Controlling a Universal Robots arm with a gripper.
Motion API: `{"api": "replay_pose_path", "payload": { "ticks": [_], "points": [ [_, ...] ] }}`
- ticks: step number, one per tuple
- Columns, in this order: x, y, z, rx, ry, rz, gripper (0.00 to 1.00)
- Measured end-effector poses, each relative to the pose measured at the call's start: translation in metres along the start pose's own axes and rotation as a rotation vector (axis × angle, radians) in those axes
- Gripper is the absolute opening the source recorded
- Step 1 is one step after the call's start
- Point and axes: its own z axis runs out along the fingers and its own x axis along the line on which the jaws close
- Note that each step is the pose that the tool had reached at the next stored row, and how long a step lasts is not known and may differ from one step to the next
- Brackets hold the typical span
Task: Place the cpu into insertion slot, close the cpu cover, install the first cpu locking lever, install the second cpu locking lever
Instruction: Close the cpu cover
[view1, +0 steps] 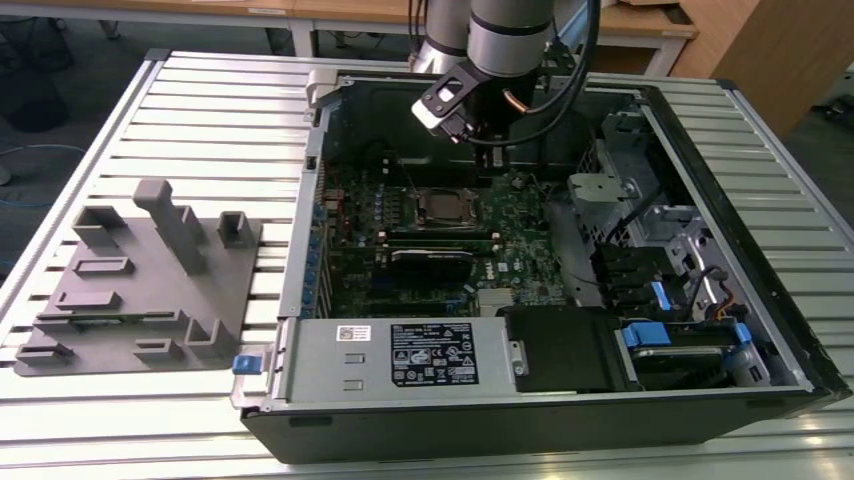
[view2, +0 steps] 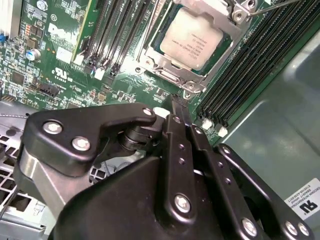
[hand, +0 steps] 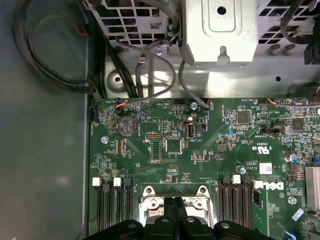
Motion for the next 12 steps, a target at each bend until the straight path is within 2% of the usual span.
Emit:
{"api": "replay_pose_path", "payload": {
  "ticks": [2,3,4,6,7,12],
  "points": [
    [0.0,0.0,0.0,0.0006,-0.0001,0.0,0.1],
    [0.0,0.0,0.0001,0.0036,0.0,0.0,0.1],
    [0.0,-0.0001,0.0004,0.0108,-0.0001,0.0,0.1],
    [0.0,-0.0001,0.0007,0.0316,-0.0008,0.0,0.1],
    [0.0,-0.0001,0.0007,0.034,-0.0011,0.0,0.1],
    [0.0,-0.0001,0.0007,0.0338,-0.0009,0.0,0.1]
  ]
}}
